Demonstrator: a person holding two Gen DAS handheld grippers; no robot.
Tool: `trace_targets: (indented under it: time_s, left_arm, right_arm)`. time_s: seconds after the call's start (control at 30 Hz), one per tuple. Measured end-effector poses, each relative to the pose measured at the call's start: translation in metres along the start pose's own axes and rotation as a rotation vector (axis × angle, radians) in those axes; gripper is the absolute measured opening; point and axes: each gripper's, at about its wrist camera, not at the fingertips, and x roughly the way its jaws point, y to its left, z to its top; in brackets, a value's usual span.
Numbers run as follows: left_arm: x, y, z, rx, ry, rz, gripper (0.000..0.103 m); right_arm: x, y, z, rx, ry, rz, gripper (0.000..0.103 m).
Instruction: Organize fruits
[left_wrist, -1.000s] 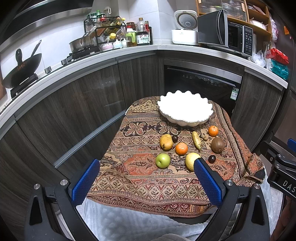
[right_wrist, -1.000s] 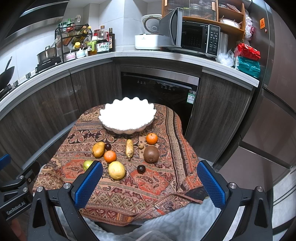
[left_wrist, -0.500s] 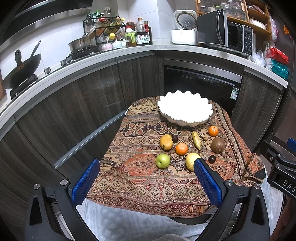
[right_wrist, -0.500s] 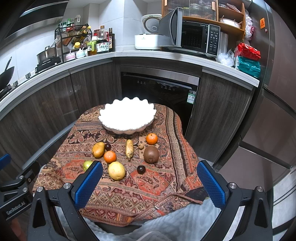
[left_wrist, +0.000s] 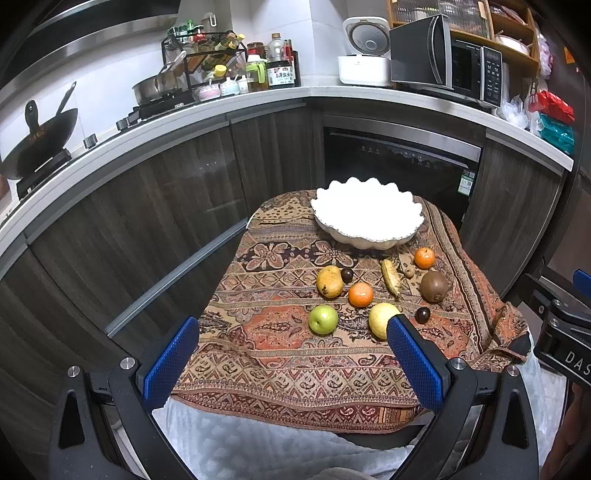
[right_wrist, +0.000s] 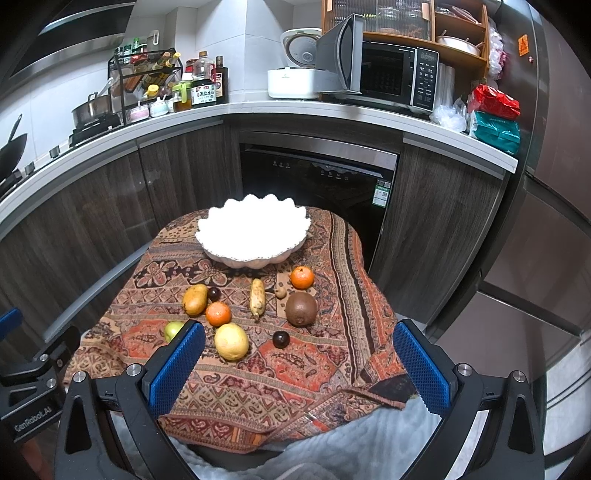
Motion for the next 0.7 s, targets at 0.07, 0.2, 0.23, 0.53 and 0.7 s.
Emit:
trace_targets:
  time_s: [0.07,0.2,0.23,0.53,0.7]
  left_arm:
    - [0.003,-0.001,0.001,0.008,0.001,0.001,0.103]
    - [0.009,-0.004,0.002,0.016,-0.006,0.011,0.103]
    - [0.011,-0.005,0.002,0.019,-0.005,0.011,0.103]
    - [0.036,-0.021,-0.001,0.053,0.024,0.002,0.103]
    - [0.049,-0.026,0.0,0.062,0.045,0.003,0.103]
  right_arm:
    - [0.004,-0.001,0.002,0.002,0.002,-0.001,0.103]
    - [0.009,0.001,0.005,0.008,0.005,0.001,0.103]
    - [0.011,-0.001,0.004,0.011,0.007,0.001,0.103]
    - [0.029,-0.008,0.004,0.012,0.021,-0.019,0.103]
    - [0.043,-0.011,0.002,0.01,0.046,-0.023,0.103]
